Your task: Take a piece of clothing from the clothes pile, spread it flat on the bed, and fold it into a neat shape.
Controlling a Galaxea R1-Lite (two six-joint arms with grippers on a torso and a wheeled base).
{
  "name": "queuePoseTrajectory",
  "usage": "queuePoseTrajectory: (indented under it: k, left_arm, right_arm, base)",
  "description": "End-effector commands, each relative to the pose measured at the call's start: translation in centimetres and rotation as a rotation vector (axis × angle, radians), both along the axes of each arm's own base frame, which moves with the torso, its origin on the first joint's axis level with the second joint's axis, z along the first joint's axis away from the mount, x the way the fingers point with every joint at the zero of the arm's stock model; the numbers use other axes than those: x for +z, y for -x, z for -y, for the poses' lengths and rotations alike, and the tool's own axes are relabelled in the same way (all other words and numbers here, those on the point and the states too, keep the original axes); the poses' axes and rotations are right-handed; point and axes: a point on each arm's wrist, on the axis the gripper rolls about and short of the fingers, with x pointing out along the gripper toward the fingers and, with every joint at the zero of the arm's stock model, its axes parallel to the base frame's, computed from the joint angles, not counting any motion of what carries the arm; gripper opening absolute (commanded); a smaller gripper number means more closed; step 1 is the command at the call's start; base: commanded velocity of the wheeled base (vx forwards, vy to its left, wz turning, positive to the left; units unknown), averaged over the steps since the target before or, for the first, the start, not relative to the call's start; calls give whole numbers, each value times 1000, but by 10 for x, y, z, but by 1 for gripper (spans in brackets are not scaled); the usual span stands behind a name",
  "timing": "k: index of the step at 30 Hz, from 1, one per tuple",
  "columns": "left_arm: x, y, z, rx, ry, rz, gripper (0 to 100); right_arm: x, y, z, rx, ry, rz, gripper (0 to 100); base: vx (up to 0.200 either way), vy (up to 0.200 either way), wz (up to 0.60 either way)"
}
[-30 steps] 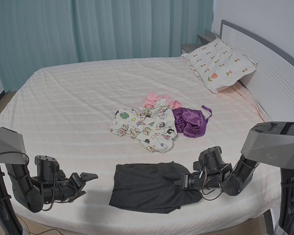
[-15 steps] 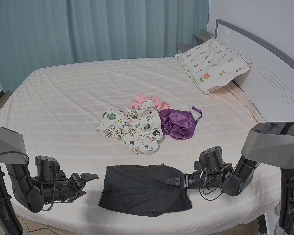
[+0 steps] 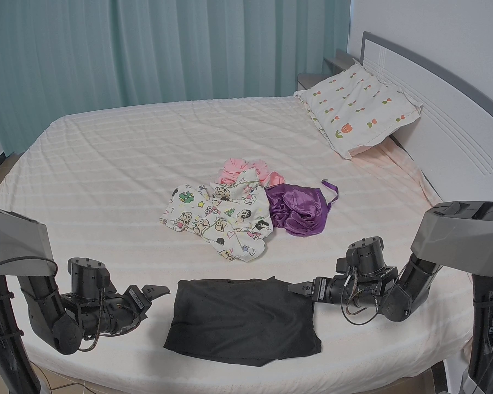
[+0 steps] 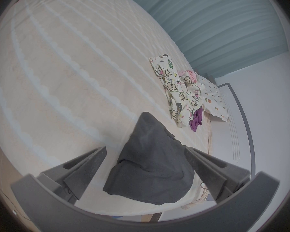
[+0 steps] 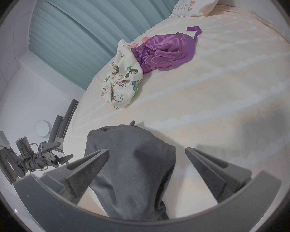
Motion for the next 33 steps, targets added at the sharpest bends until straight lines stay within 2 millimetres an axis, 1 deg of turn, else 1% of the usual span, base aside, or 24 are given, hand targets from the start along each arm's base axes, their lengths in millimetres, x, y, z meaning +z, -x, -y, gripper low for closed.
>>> queuePoseTrajectory:
  k: [1,2,4,6,8,12,13,20,25,28,33]
  left_arm:
    - [-6,-14,11,-23,-4,16,100]
    - [-7,-19,14,-26,-2,27,100]
    - [-7,-29,17,-24,-1,50,100]
    - [-9,-33,18,-26,0,53,100]
    - [-17,-46,25,-16,-16,70,100]
    - [-21,-55,32,18,-54,93,100]
    - [-22,-55,34,16,-57,93,100]
    - [-30,-53,41,32,-97,84,100]
    - [-30,-51,41,30,-99,79,100]
    - [-30,-50,40,31,-100,77,100]
    - [-30,-49,40,32,-100,75,100]
  right_arm:
    - [-11,-11,-12,-19,-26,-18,100]
    - [-16,-12,-18,-20,-28,-23,100]
    - [-24,-14,-22,-29,-17,-23,100]
    - [-23,-16,-23,-41,-25,-19,100]
    - [-22,-20,-25,-44,-29,-17,100]
    - [-22,-18,-28,-31,-32,-21,100]
    - [-21,-18,-30,-27,-35,-20,0]
    - [-15,-22,-31,-107,-116,-48,0]
    - [-9,-25,-24,-159,-113,-28,0]
    - [-10,-24,-22,-176,-106,-34,0]
    - [-14,-24,-23,-171,-108,-20,0]
  base:
    - [0,0,0]
    - [0,0,0]
    - [0,0,0]
    - [0,0,0]
    - [0,0,0]
    - [0,0,0]
    - [0,0,0]
    - [0,0,0]
    - [0,0,0]
    - [0,0,0]
    - [0,0,0]
